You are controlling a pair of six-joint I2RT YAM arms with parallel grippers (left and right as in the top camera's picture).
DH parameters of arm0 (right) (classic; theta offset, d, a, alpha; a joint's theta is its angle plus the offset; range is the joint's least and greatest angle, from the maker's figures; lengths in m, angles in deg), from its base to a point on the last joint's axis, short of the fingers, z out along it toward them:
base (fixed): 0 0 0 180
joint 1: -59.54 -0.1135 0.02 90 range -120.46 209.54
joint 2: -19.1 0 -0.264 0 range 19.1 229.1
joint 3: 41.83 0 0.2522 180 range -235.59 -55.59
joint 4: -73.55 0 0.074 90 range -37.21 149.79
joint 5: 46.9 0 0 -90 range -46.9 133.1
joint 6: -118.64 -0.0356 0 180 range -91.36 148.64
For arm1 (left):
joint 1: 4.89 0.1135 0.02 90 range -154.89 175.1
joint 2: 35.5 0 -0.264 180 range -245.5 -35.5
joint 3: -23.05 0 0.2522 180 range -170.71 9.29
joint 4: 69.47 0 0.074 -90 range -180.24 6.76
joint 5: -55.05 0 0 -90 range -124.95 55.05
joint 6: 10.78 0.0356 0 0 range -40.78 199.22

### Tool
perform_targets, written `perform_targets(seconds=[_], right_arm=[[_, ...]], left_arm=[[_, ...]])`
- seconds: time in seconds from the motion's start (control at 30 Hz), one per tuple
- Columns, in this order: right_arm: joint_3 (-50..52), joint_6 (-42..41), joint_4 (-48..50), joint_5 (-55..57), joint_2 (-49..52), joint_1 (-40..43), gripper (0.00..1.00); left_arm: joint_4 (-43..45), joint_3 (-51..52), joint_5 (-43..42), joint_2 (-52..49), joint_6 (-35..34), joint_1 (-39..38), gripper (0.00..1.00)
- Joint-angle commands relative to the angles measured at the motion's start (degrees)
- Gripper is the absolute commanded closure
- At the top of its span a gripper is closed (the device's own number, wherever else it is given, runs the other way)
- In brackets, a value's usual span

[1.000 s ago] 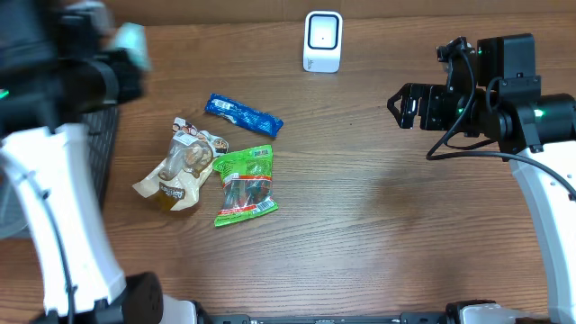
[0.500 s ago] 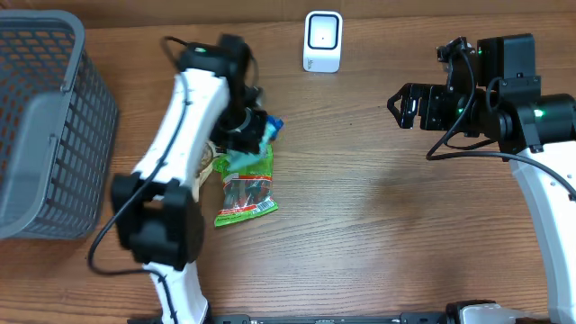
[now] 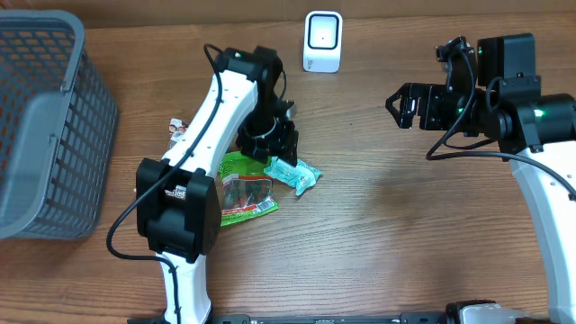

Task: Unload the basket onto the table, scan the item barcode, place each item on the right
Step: 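Place the wipes pack on the table right of the green bag, then lower the right gripper onto the wipes pack and grasp it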

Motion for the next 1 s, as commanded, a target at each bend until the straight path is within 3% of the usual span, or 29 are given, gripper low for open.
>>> perform_targets(seconds=[0.0, 0.2, 0.37, 0.53, 0.6, 0.67, 0.7, 0.83, 0.97], right_arm=[[-1.6, -1.8, 0.3, -4.1, 1.3, -0.3, 0.00], [-1.5, -7.9, 0.3, -6.8, 5.3, -0.9, 0.00], [-1.4, -5.2, 3.1, -11.0, 10.5, -3.8, 0.01], [-1.5, -0.4, 9.5, -14.1, 17.7, -8.7, 0.09], [-1.5, 1.0, 11.7, -14.5, 21.0, -10.8, 0.09], [-1.5, 2.0, 13.3, -14.5, 24.2, -13.0, 0.09], [-1.5, 2.0, 14.0, -14.5, 26.2, -14.3, 0.09], [-1.5, 0.8, 15.4, -14.5, 32.1, -17.7, 0.15], [-1.5, -8.4, 17.7, -12.6, 36.7, -19.0, 0.23]], left_arm=[[-0.7, -8.0, -4.0, -0.2, 1.5, 2.7, 0.41], [-2.0, -23.8, -4.6, -0.2, -1.2, 9.0, 0.39], [-1.3, -32.9, -4.5, -0.2, -4.7, 13.5, 0.39], [0.0, -34.4, -4.3, -0.2, -5.2, 14.7, 0.34], [0.2, -34.3, -3.8, -0.2, -5.1, 14.7, 0.28], [0.2, -34.3, -3.7, -0.3, -5.1, 14.7, 0.05], [0.2, -34.3, -3.7, -0.3, -5.1, 14.7, 0.00], [0.2, -34.3, -3.7, -0.2, -5.1, 14.7, 0.00], [0.2, -34.3, -3.7, -0.3, -5.1, 14.7, 0.00]])
